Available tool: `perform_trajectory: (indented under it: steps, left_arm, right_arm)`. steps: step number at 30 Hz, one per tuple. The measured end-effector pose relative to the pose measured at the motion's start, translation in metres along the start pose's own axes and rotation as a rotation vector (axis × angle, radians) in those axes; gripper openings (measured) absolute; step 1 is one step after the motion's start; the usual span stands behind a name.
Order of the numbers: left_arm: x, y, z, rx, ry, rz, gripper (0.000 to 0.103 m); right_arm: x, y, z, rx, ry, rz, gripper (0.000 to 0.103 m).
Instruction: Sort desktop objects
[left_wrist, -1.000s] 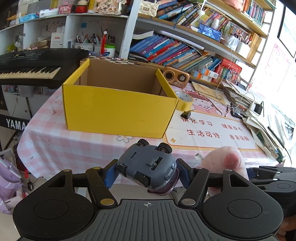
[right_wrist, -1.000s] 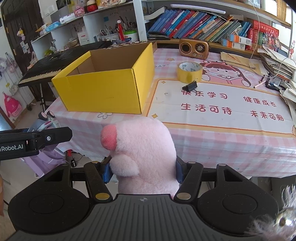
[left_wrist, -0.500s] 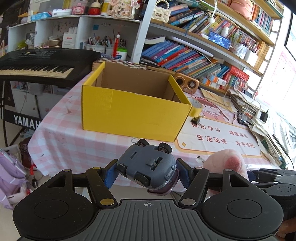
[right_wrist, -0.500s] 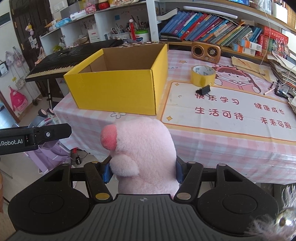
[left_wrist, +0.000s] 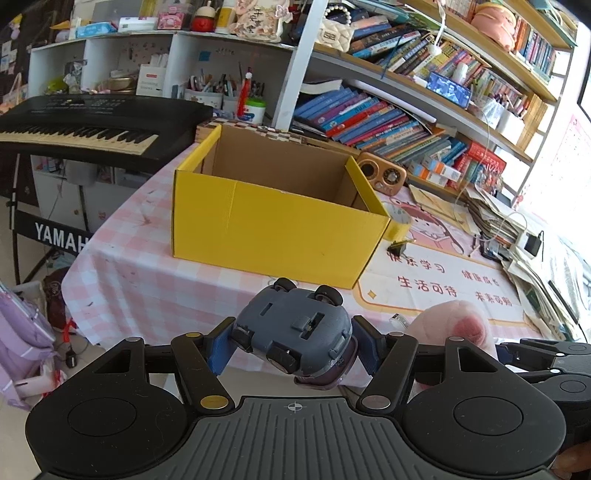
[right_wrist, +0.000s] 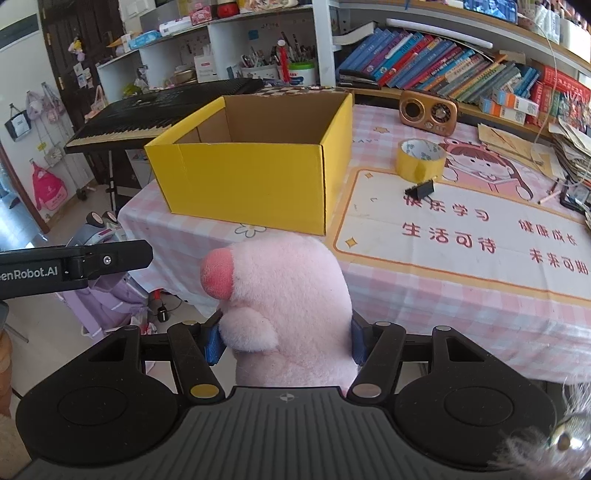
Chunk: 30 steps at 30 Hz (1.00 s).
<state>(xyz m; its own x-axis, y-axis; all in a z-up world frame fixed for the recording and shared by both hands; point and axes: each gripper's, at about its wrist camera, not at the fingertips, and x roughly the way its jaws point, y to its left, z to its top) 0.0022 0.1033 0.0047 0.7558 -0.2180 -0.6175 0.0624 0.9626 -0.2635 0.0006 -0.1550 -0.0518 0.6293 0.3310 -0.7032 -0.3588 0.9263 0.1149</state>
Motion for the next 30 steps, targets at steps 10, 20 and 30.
perform_trajectory:
  steps: [10, 20, 30]
  left_arm:
    - [0.005, 0.001, 0.013, -0.004, -0.018, 0.045, 0.066]
    - [0.012, 0.003, 0.040, 0.001, -0.073, 0.043, 0.066]
    - [0.026, 0.009, 0.082, 0.013, -0.152, 0.060, 0.066]
  right_arm:
    - [0.012, -0.003, 0.019, -0.019, -0.016, 0.053, 0.059]
    - [0.016, -0.003, 0.048, -0.053, -0.061, 0.073, 0.059]
    - [0.024, 0.001, 0.111, -0.082, -0.156, 0.126, 0.059]
